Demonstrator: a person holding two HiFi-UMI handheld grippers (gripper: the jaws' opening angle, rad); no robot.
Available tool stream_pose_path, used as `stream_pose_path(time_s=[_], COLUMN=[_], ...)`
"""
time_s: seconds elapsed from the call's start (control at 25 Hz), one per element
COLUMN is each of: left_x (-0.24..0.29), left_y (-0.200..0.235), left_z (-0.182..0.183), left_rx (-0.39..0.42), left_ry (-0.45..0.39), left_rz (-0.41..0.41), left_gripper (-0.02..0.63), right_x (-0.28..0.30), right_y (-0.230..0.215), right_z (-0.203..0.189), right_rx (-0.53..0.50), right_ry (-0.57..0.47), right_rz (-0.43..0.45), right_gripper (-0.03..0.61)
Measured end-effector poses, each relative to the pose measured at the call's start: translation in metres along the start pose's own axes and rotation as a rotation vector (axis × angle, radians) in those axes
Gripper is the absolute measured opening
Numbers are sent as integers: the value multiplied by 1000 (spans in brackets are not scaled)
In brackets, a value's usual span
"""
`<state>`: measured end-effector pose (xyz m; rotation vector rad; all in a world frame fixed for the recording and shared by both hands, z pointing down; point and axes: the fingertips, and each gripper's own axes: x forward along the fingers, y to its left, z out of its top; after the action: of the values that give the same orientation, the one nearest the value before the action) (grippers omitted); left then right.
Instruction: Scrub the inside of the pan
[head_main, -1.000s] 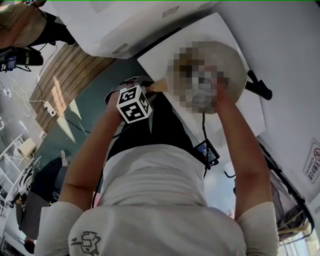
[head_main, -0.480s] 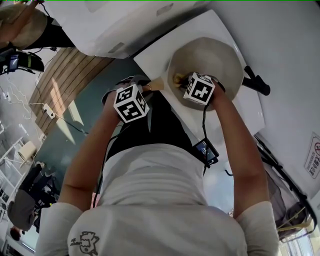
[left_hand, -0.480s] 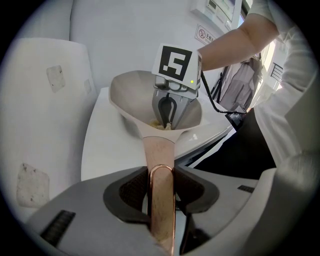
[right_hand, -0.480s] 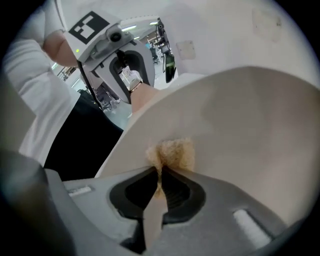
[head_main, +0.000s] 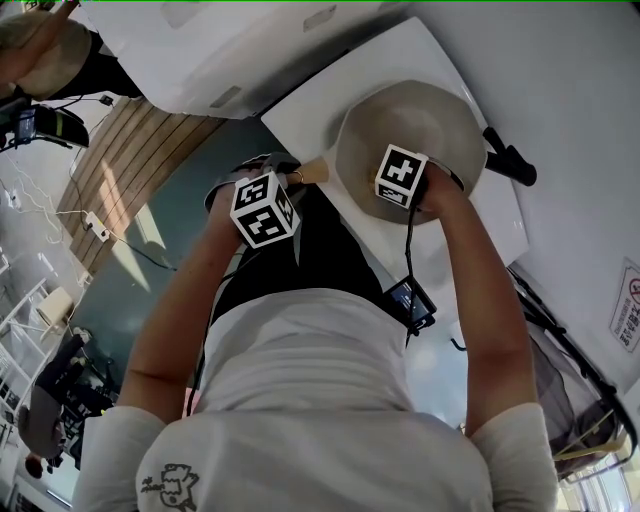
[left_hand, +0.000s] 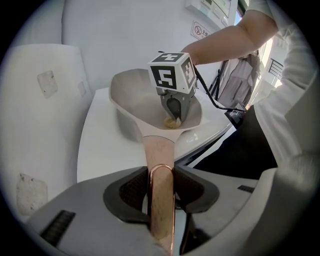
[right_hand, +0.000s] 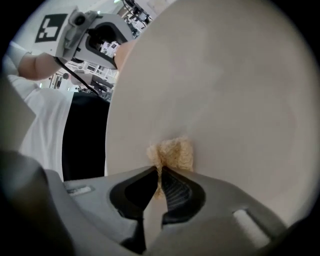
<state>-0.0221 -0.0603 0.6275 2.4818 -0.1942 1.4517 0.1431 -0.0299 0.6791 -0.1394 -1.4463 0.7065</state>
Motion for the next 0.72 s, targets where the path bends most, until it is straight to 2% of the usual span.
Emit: stream_pose_path(time_s=[0.12, 0.24, 0.48, 0.72], left_x=[0, 1, 2, 1], left_y=[1, 0, 0, 0], left_z=[1, 1, 0, 1], left_rx=[6, 4, 3, 10], left_ry=[3, 0, 2, -5], left_rz=[-2, -8, -20, -31], left_gripper=[155, 155, 155, 155], right_x=[1, -4, -6, -33], right_y=[-11, -27, -61, -95], right_z=[-27, -53, -79, -89], right_rx=[60, 100, 65, 92], right_ry=[96, 215, 392, 439], right_rz=[-36, -115, -268, -464], right_gripper=[25, 26, 25, 25])
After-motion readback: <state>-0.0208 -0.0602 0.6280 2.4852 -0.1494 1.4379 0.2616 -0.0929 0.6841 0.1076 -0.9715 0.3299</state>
